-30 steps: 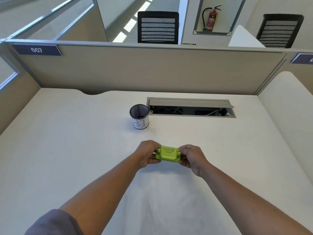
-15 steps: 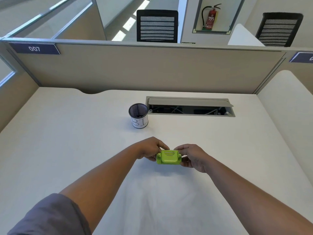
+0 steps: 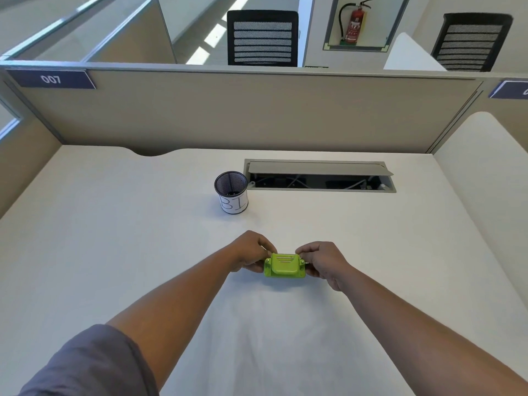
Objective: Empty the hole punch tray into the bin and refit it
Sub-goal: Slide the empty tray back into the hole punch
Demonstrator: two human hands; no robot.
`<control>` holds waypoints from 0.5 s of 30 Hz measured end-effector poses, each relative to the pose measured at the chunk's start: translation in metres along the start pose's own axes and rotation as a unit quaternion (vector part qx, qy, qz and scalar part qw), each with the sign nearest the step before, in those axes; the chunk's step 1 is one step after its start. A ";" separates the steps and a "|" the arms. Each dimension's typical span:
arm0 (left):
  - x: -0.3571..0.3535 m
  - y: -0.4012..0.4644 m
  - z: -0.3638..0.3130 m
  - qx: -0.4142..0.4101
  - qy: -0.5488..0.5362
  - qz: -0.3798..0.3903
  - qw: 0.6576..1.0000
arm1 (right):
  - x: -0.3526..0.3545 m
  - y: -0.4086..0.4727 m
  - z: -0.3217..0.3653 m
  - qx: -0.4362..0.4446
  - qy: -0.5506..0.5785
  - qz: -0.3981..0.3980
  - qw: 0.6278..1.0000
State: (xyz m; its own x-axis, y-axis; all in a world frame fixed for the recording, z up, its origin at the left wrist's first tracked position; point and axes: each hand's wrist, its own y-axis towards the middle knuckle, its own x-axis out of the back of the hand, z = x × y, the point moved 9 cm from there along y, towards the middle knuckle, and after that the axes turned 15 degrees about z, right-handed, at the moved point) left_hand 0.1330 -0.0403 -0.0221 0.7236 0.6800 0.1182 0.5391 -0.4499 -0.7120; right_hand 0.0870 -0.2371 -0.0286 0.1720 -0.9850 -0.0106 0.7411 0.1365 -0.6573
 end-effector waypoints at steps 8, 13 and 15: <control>-0.001 0.009 0.013 -0.009 -0.081 -0.068 0.994 | 0.000 0.006 -0.005 0.028 -0.039 0.019 0.999; -0.001 0.011 0.012 -0.025 -0.102 -0.097 0.990 | -0.013 0.005 -0.002 0.066 -0.263 0.067 0.960; -0.002 0.012 0.011 -0.029 -0.095 -0.094 0.991 | -0.016 0.005 0.008 0.099 -0.347 0.044 0.931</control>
State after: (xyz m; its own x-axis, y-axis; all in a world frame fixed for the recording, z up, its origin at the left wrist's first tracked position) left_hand 0.1339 -0.0409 -0.0385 0.5166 0.8493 0.1083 0.6847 -0.3338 -0.6479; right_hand 0.0929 -0.2203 -0.0259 0.5650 -0.6730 0.4774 0.7979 0.2984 -0.5237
